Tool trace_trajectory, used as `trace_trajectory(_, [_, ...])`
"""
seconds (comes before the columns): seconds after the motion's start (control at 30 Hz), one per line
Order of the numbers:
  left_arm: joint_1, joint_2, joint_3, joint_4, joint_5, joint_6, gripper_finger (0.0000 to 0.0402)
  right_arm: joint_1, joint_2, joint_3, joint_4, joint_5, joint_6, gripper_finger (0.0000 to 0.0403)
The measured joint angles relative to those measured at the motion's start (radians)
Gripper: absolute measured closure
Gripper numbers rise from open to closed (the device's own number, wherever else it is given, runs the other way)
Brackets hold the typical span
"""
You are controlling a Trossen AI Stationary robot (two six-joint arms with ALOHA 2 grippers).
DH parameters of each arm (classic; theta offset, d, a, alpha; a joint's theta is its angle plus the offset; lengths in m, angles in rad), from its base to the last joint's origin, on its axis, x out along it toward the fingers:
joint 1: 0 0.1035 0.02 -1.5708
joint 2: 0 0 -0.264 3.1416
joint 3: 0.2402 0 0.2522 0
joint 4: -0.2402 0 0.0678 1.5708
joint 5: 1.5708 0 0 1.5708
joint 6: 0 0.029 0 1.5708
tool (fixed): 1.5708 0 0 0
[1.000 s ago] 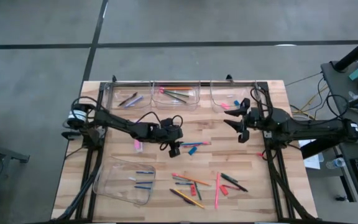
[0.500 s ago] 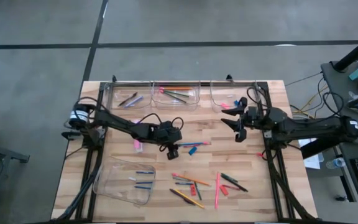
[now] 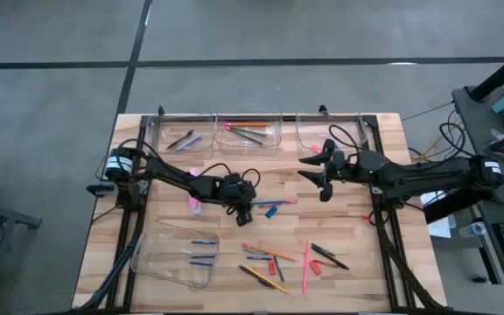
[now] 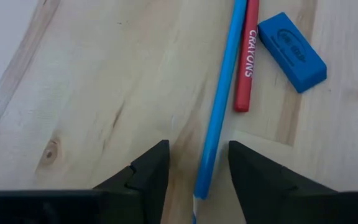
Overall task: Sort crayons/erasers/pens/pencils in bins
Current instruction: Put the blue pencil into the top middle transparent bin
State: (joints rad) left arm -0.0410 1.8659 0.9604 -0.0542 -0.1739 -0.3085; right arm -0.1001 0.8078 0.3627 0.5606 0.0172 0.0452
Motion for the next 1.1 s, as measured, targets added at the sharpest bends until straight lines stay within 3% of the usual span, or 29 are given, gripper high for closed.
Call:
trace_trajectory(0.37, [0.000, -0.004, -0.001, -0.019, -0.007, 0.008, 0.0390, 0.004, 0.071, 0.027, -0.002, 0.001, -0.003, 0.0232])
trace_trajectory(0.87, [0.000, -0.183, 0.008, -0.053, -0.026, 0.082, 0.0400, 0.004, 0.064, 0.027, -0.001, 0.001, -0.010, 0.0232])
trace_trajectory(1.1, [0.020, -0.324, 0.009, -0.113, -0.124, 0.171, 0.0401, 0.004, 0.064, 0.027, -0.001, 0.001, -0.011, 0.0232])
